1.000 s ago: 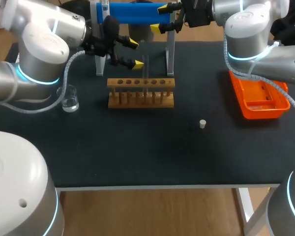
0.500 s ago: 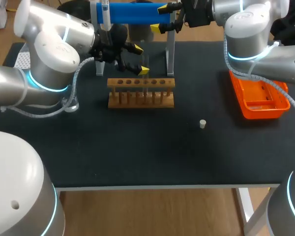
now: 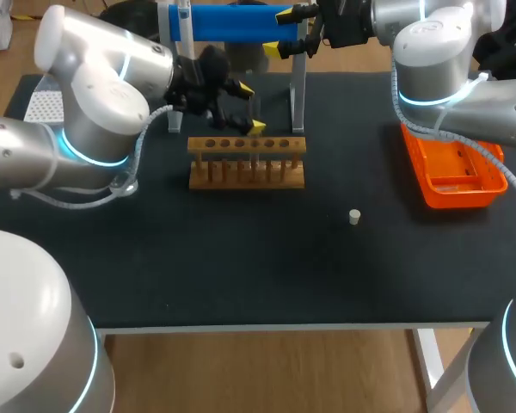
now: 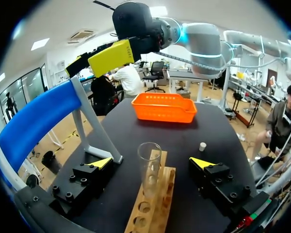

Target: Invert the test tube, pick up the pipette, mount the tip to pipette, aspirate from beaker and dispense into the tube, eject the tip, return the pipette, and cap with the stopper.

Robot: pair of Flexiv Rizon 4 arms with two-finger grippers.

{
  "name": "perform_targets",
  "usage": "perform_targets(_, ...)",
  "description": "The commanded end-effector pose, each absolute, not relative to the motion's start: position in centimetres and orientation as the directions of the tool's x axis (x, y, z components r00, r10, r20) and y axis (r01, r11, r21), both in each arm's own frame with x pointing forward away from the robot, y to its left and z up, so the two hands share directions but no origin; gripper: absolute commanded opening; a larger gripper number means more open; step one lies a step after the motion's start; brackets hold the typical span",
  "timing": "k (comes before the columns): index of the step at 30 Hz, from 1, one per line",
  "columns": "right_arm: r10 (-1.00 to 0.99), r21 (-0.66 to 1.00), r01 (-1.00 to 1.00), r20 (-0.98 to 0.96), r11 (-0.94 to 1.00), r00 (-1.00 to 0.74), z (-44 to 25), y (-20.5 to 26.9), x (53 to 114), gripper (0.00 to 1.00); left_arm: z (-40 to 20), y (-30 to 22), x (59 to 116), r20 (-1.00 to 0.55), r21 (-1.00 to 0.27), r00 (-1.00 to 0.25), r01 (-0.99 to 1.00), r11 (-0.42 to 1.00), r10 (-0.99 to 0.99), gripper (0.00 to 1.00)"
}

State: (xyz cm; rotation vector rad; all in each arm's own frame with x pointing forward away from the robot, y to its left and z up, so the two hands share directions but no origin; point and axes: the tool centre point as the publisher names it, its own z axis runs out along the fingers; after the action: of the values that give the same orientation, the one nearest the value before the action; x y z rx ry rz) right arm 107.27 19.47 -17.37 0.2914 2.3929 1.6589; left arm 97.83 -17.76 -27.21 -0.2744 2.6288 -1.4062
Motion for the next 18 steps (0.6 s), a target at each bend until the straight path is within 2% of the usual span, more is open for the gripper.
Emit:
perform_targets(1, 0.283, 0.938, 0.04, -0.063, 0.344, -0.957, -17.4, 19.4, 107.2, 1.0, -27.7, -18.4, 98.2, -0.043, -0.831, -0.972, -0.093, 0.549, -0.229, 1.0)
perform_targets(18, 0.283, 0.938, 0.04, -0.063, 0.344, -0.957, -17.4, 19.4, 107.2, 1.0, -29.0, -19.4, 98.5, -0.026, -0.824, -0.98, -0.092, 0.559, -0.199, 1.0)
